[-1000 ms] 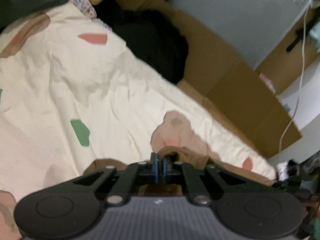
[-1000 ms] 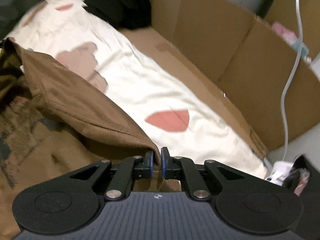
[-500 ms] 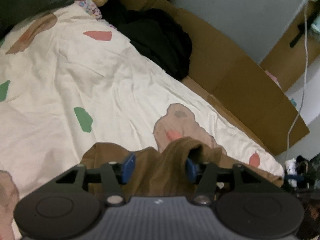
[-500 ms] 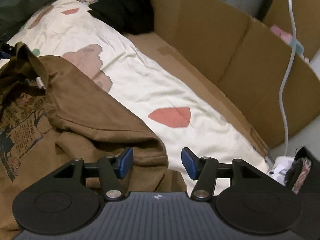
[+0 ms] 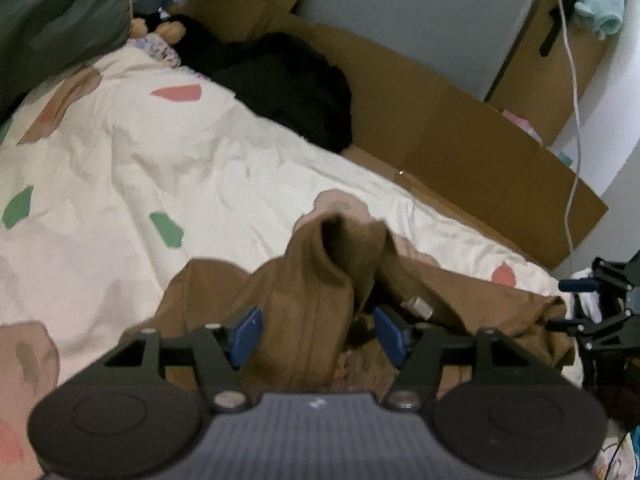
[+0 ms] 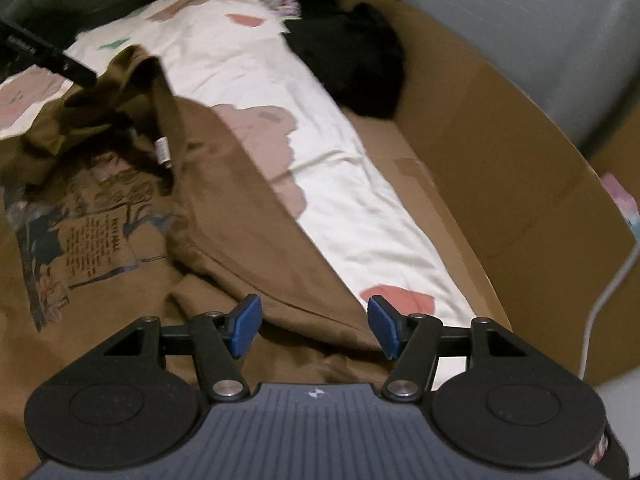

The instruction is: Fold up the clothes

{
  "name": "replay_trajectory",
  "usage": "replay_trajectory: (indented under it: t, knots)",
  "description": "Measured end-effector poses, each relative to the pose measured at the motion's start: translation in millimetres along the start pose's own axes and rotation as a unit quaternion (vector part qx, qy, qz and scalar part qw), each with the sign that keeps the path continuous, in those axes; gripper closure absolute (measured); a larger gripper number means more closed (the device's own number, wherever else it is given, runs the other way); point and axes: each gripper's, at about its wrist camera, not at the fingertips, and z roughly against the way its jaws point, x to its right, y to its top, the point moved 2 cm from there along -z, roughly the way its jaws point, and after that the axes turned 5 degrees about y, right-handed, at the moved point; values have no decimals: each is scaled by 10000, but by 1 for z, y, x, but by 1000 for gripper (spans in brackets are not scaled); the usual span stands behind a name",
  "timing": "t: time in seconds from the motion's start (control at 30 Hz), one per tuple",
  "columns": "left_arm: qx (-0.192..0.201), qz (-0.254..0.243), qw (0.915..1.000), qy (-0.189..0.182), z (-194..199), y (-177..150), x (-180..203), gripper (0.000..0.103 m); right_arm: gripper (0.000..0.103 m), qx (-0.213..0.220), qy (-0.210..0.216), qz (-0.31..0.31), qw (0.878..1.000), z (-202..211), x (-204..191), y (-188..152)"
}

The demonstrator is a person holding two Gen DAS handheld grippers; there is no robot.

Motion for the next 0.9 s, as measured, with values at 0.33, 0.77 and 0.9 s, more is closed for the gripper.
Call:
replay_trajectory:
  t: [0.33,0.77,0.9]
  knots:
    - [-121,-185,9996,196,-12,-16,6,38,40,-493,-122,702,9962,-30,-8,3]
    - [289,-85,9995,-74,-5,-8,-11,83,89,-843,-39,487,9952,-47,8,10]
    - [666,32,9978,34,9,10,-25,87,94,-623,-167,299,9975,-36,19,15]
